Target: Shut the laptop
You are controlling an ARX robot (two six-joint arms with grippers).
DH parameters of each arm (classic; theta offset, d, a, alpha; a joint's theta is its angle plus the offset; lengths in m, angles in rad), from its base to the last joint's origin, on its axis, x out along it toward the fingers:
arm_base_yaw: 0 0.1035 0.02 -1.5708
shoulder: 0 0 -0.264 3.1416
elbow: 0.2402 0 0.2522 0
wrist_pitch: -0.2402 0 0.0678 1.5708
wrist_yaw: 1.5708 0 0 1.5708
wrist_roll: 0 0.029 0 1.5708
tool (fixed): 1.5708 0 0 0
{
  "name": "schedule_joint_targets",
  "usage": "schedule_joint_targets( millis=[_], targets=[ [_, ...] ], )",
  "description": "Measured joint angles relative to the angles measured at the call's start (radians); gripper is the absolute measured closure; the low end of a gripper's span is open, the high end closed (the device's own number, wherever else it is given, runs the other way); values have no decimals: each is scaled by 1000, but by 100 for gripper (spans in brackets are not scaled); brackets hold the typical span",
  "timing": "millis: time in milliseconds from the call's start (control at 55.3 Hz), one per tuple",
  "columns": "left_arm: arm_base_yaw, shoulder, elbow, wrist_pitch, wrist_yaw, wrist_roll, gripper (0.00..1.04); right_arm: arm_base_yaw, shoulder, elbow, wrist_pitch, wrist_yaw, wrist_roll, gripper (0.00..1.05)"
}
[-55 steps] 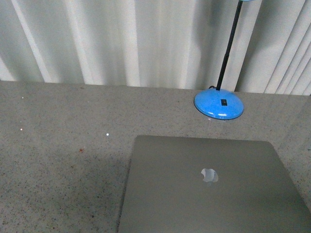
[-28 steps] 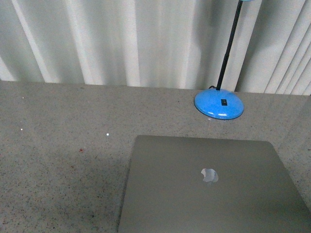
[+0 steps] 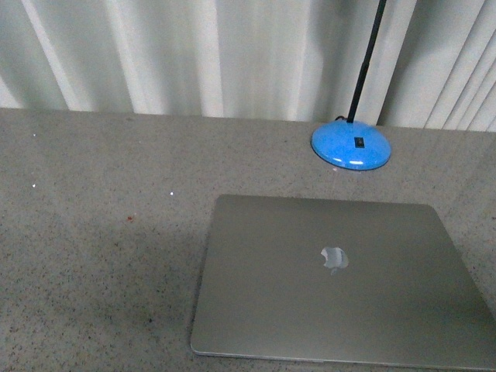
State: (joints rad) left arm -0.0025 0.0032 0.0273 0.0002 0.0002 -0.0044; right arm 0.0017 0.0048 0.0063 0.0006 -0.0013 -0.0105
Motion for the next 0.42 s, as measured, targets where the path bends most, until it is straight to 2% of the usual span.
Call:
schedule_joint_targets(
  millis=[416],
  targets=[
    [0, 0, 0, 0, 0, 0, 7, 0, 0, 0, 0, 0, 0, 7]
  ],
)
